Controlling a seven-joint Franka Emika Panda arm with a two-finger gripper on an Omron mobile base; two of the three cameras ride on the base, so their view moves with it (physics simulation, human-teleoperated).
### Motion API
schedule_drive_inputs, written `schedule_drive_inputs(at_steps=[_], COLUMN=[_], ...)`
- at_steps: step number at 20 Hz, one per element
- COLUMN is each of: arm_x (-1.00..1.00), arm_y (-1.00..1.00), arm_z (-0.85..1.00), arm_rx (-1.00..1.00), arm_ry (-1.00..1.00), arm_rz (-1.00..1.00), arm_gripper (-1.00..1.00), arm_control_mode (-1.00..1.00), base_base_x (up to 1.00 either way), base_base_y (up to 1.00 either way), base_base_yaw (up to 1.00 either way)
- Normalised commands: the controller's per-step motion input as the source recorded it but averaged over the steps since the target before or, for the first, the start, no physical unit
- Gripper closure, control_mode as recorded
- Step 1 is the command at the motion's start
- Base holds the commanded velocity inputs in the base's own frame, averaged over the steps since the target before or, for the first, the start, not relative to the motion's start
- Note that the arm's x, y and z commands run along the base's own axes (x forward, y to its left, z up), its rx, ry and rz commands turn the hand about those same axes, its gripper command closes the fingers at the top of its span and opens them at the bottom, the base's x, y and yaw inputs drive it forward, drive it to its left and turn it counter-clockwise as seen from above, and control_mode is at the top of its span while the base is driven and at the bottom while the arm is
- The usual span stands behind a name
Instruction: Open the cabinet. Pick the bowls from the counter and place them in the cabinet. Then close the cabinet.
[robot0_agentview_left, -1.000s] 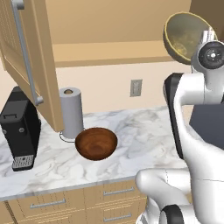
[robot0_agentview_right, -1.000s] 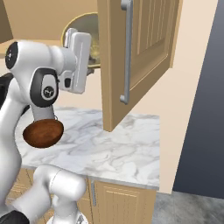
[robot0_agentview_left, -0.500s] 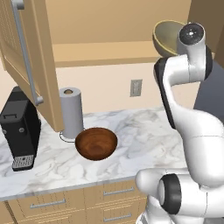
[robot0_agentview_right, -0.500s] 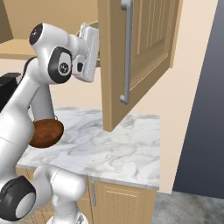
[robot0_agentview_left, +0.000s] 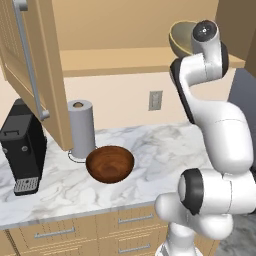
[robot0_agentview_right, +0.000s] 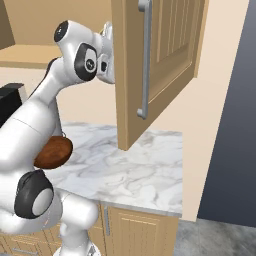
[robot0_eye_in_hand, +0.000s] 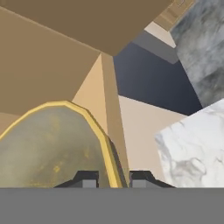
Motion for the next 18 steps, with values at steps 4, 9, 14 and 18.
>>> schedule_drive_inputs(at_steps=[4, 9, 14, 18], arm_x=[0.76, 0.7, 0.52, 0.18], arm_y=[0.0, 0.0, 0.0, 0.0], arm_z=[-0.04, -0.14, -0.28, -0.09], arm_rx=[-0.01, -0.01, 0.0, 0.0], arm_ry=[0.0, 0.0, 0.05, 0.03], arm_rz=[0.0, 0.01, 0.02, 0.0], arm_gripper=[1.0, 1.0, 1.0, -1.0], arm_control_mode=[-1.0, -1.0, -1.0, -1.0], base_base_x=[0.0, 0.0, 0.0, 0.0], base_base_y=[0.0, 0.0, 0.0, 0.0], base_base_yaw=[0.0, 0.0, 0.0, 0.0])
